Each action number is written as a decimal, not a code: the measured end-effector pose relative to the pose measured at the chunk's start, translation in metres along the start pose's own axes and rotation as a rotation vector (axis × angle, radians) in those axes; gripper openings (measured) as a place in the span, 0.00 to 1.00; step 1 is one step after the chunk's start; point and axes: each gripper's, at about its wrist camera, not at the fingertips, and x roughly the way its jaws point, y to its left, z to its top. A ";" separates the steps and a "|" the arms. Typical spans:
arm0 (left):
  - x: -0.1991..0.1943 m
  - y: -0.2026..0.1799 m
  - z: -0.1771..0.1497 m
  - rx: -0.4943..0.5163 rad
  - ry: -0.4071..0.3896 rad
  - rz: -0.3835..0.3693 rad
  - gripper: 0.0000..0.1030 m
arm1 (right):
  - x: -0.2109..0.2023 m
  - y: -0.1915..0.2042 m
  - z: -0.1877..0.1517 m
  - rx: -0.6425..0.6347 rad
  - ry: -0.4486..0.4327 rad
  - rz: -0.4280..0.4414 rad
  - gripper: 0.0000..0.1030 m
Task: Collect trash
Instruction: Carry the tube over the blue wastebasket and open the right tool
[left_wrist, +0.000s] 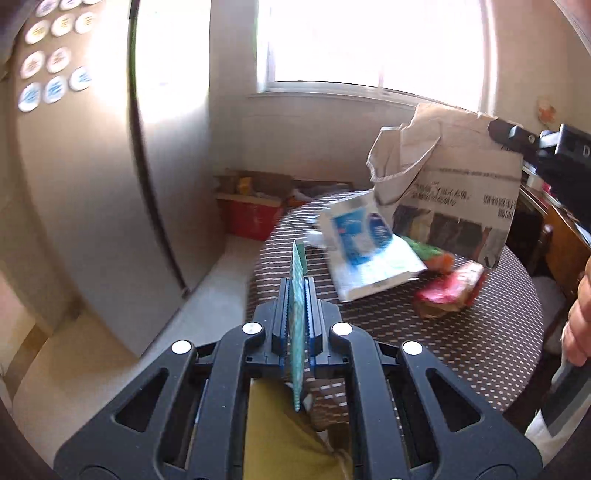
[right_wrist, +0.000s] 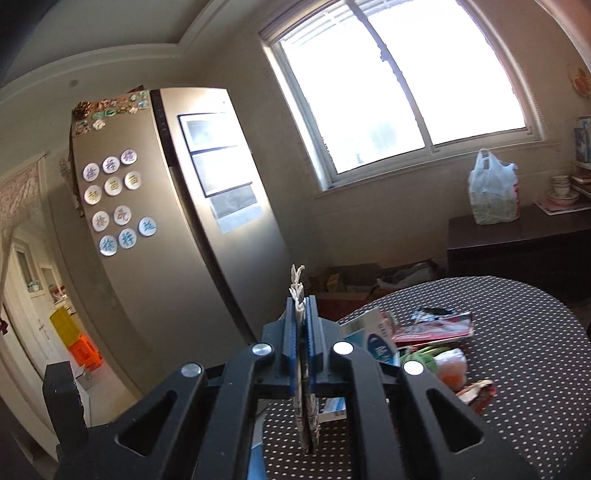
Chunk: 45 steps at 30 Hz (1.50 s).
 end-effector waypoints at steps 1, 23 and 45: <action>0.000 0.009 -0.001 -0.016 0.003 0.019 0.08 | 0.010 0.009 -0.004 -0.004 0.024 0.026 0.05; 0.077 0.191 -0.048 -0.331 0.257 0.261 0.08 | 0.206 0.137 -0.123 -0.106 0.485 0.171 0.05; 0.098 0.266 -0.071 -0.478 0.314 0.371 0.57 | 0.301 0.176 -0.194 -0.173 0.721 0.128 0.07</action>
